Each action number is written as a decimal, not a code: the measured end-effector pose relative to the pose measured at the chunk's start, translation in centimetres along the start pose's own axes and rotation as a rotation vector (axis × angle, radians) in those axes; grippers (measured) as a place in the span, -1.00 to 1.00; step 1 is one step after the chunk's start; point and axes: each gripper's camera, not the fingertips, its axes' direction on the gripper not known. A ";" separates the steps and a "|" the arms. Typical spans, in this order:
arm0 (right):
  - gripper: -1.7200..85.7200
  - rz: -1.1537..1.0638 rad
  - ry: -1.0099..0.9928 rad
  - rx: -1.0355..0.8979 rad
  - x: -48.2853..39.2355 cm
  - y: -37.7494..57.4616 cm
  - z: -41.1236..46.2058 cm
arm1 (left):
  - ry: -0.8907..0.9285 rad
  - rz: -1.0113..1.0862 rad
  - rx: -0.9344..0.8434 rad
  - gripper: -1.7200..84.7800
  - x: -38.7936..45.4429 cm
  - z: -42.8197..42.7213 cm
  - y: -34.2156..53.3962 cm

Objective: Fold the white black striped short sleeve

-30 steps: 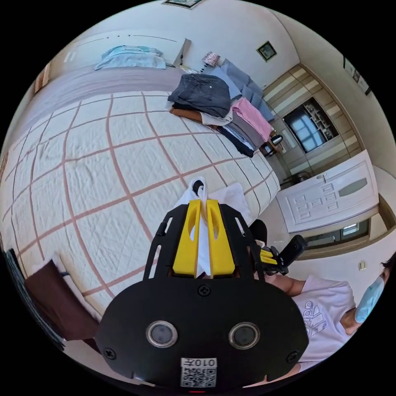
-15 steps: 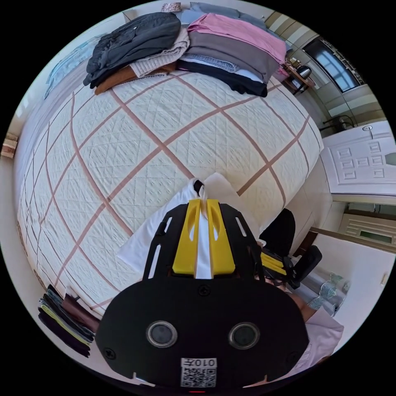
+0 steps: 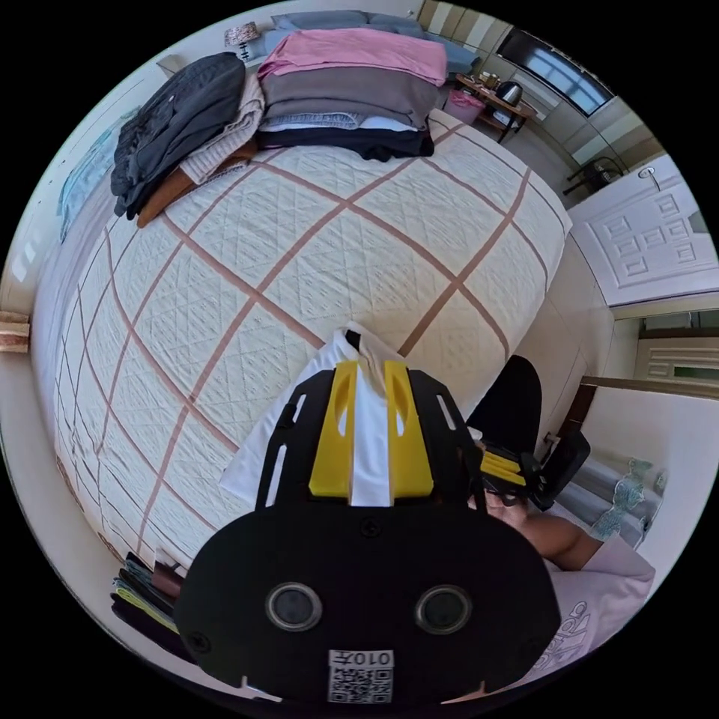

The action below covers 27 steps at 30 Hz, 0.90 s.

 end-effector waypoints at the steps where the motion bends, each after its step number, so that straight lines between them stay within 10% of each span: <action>1: -0.85 -0.009 0.011 -0.022 -0.3 0.1 0.1 | 0.028 0.008 0.008 -0.77 -0.3 0.4 0.3; 9: -0.85 -0.229 0.265 0.053 -6.2 0.3 -5.9 | 0.176 0.050 0.350 -0.69 -7.3 -5.6 15.3; 27: -0.79 -0.427 0.441 -0.294 -10.6 1.9 5.3 | 0.308 -0.047 0.422 -0.68 -17.2 1.8 35.5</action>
